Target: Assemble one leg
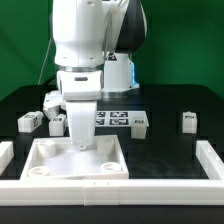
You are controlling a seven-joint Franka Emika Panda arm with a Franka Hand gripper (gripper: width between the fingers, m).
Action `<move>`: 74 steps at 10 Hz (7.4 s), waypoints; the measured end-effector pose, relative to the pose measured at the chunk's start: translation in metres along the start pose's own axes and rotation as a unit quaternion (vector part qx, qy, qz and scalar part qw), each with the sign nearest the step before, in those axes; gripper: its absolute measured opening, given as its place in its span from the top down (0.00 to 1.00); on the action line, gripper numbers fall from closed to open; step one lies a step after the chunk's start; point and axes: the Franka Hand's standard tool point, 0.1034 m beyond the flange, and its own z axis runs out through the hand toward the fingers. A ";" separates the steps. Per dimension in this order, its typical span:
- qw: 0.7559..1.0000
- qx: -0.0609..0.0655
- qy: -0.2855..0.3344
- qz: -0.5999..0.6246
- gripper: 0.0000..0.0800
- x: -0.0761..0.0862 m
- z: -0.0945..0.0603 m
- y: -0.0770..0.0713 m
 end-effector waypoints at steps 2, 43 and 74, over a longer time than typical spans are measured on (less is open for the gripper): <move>1.000 0.000 0.000 0.000 0.92 0.000 0.000 0.000; 0.936 0.006 -0.001 0.352 0.19 0.161 -0.052 -0.007; 0.580 0.294 -0.287 0.703 0.19 0.243 -0.010 -0.082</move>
Offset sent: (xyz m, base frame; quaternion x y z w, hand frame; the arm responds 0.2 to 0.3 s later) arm -0.0044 0.0280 -0.0022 -0.0056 0.0146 0.0231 0.9996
